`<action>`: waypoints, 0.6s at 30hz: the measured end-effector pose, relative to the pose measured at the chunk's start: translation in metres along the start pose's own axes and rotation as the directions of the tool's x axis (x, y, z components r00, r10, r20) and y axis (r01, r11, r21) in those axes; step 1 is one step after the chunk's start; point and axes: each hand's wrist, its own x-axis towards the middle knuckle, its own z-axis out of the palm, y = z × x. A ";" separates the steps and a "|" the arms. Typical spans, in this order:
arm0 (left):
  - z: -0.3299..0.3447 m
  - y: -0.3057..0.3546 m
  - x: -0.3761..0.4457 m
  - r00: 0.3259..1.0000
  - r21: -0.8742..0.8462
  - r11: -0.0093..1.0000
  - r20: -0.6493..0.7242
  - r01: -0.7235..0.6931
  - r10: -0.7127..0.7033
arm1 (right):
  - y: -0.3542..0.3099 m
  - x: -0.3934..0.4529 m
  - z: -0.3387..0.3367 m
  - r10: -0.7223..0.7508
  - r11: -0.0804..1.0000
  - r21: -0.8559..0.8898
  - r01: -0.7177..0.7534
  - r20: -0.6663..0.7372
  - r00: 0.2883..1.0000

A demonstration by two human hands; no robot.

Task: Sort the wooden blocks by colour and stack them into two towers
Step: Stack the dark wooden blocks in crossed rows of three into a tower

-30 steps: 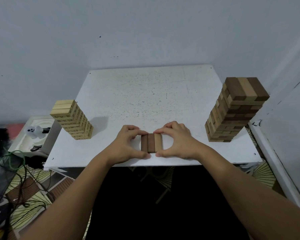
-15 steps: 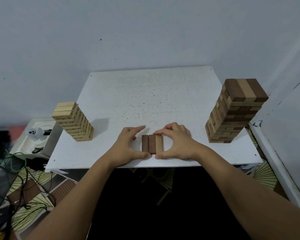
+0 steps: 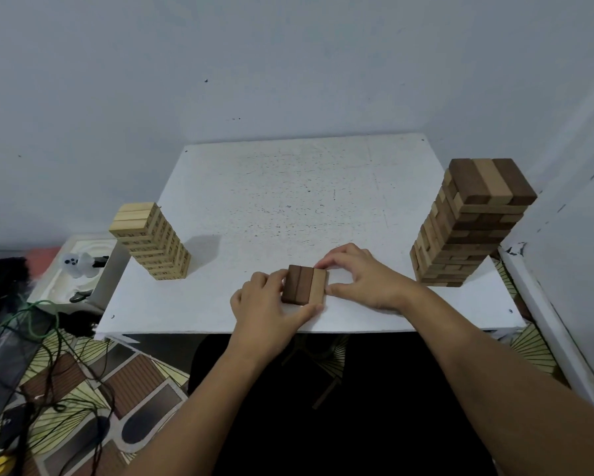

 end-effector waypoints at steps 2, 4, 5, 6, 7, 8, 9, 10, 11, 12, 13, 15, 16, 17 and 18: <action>0.001 0.004 0.005 1.000 0.042 0.999 -0.002 -0.003 0.003 | 0.001 0.000 0.001 -0.004 1.000 0.006 0.004 -0.018 1.000; -0.004 0.008 0.012 1.000 0.092 0.996 0.029 0.007 -0.009 | 0.002 0.000 0.003 -0.008 1.000 0.006 0.009 -0.039 0.999; -0.009 0.009 0.016 0.997 0.116 0.993 0.076 -0.010 0.001 | 0.002 0.000 0.004 -0.008 1.000 0.003 0.008 -0.048 0.999; -0.014 0.008 0.021 0.990 0.136 0.990 0.135 -0.044 0.025 | 0.001 0.000 0.005 -0.006 1.000 0.000 0.006 -0.056 0.998; -0.019 0.007 0.026 0.980 0.148 0.985 0.189 -0.084 0.055 | 0.001 0.000 0.005 -0.003 1.000 0.001 0.003 -0.062 0.998; -0.025 0.006 0.032 0.968 0.151 0.981 0.238 -0.121 0.083 | 0.001 -0.001 0.005 0.003 1.000 0.007 -0.003 -0.067 0.998; -0.029 0.004 0.037 0.954 0.146 0.978 0.281 -0.152 0.106 | 0.000 -0.001 0.004 0.011 1.000 0.016 -0.010 -0.069 0.998; -0.033 0.003 0.042 0.940 0.134 0.975 0.318 -0.178 0.127 | 0.000 -0.002 0.004 0.017 1.000 0.025 -0.016 -0.072 0.997; -0.037 0.001 0.045 0.927 0.116 0.973 0.344 -0.199 0.149 | 0.000 -0.002 0.004 0.024 0.999 0.032 -0.022 -0.077 0.997; -0.040 -0.001 0.047 0.919 0.089 0.973 0.356 -0.213 0.168 | -0.001 -0.002 0.005 0.031 0.999 0.039 -0.028 -0.081 0.996; -0.041 -0.004 0.048 0.918 0.052 0.975 0.352 -0.215 0.183 | -0.001 -0.002 0.005 0.037 0.998 0.048 -0.033 -0.084 0.996; -0.042 -0.013 0.047 0.933 -0.037 0.984 0.314 -0.176 0.179 | -0.002 -0.004 0.006 0.047 0.996 0.075 -0.040 -0.089 0.995; -0.041 -0.018 0.045 0.944 -0.078 0.987 0.290 -0.143 0.160 | -0.002 -0.005 0.005 0.051 0.995 0.092 -0.043 -0.089 0.995; -0.039 -0.022 0.042 0.954 -0.108 0.988 0.265 -0.114 0.139 | -0.003 -0.006 0.004 0.053 0.993 0.105 -0.044 -0.086 0.995; -0.037 -0.026 0.040 0.964 -0.128 0.987 0.238 -0.092 0.121 | -0.003 -0.007 0.004 0.054 0.993 0.110 -0.045 -0.081 0.995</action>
